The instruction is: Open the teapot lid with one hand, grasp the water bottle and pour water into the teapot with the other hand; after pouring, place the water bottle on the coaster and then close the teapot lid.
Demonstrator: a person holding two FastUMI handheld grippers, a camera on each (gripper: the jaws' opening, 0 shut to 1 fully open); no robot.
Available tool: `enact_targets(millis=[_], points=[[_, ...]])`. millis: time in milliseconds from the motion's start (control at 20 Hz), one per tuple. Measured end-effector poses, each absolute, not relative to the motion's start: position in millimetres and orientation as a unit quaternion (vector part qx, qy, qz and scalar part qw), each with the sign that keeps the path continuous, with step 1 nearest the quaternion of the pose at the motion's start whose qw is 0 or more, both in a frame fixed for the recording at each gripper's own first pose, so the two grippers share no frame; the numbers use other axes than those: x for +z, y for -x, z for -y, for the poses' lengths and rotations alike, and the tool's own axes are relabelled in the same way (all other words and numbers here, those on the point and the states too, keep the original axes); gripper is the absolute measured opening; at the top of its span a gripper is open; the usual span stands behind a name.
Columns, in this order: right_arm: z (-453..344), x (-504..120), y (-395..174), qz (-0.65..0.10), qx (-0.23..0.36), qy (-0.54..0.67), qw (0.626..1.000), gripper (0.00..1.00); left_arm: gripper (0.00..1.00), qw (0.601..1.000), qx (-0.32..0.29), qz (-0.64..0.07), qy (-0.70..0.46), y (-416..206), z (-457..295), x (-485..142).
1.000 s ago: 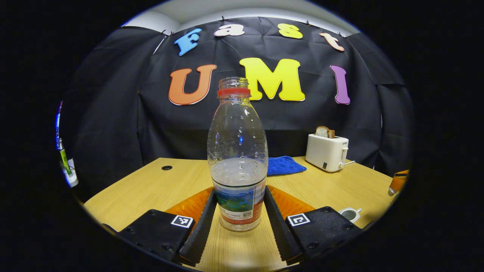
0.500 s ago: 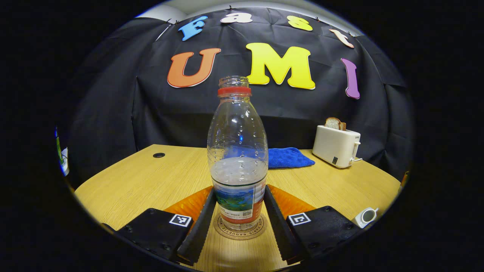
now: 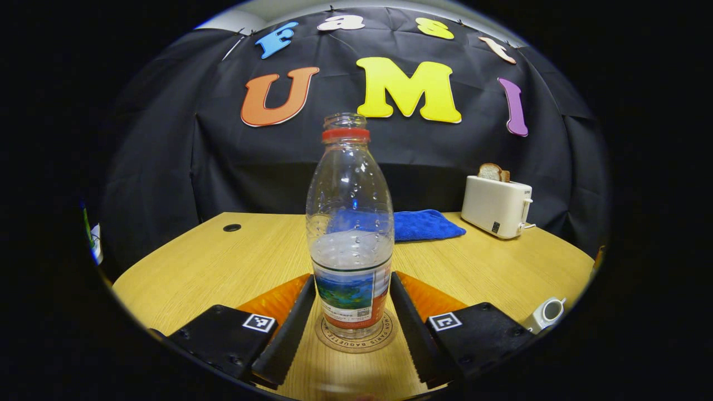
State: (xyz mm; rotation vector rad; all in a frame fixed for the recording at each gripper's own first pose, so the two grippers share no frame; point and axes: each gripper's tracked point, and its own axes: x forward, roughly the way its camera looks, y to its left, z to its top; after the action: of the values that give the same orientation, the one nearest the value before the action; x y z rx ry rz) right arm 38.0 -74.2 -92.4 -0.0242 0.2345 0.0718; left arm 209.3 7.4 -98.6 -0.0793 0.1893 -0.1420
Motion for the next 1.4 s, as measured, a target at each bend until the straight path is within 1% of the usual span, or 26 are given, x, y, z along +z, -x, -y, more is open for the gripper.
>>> enact_targets(millis=[200, 500, 700, 800, 900, 1100, 1400], points=[[73.4, -91.0, -36.9, -0.115, 0.036, 0.012, 0.993, 0.00, 0.98, 0.992, -0.071, -0.096, 0.038, -209.0, -7.8, -99.1], [63.7, -86.6, -36.5, -0.111, 0.044, 0.014, 0.993, 0.00, 0.99, 0.991, -0.062, -0.114, 0.037, -188.5, -11.2, -107.9], [44.0, -76.7, -42.4, -0.099, 0.062, 0.011, 0.993, 0.00, 0.99, 0.991, -0.053, -0.119, 0.033, -155.0, -22.2, -110.8], [26.6, -69.7, -48.6, -0.091, 0.079, 0.008, 0.993, 0.00, 0.99, 0.991, -0.040, -0.118, 0.037, -134.3, -34.0, -110.2], [9.1, -63.9, -57.0, -0.083, 0.094, 0.012, 0.992, 0.00, 0.98, 0.993, -0.022, -0.111, 0.045, -114.3, -49.5, -106.1], [-21.5, -60.4, -74.1, -0.071, 0.122, 0.006, 0.990, 0.00, 0.99, 0.997, 0.024, -0.077, 0.019, -76.1, -83.3, -94.4], [-47.5, -79.6, -93.2, -0.082, 0.151, 0.001, 0.985, 0.00, 0.98, 0.997, 0.056, -0.055, 0.016, -38.5, -105.7, -87.6]])
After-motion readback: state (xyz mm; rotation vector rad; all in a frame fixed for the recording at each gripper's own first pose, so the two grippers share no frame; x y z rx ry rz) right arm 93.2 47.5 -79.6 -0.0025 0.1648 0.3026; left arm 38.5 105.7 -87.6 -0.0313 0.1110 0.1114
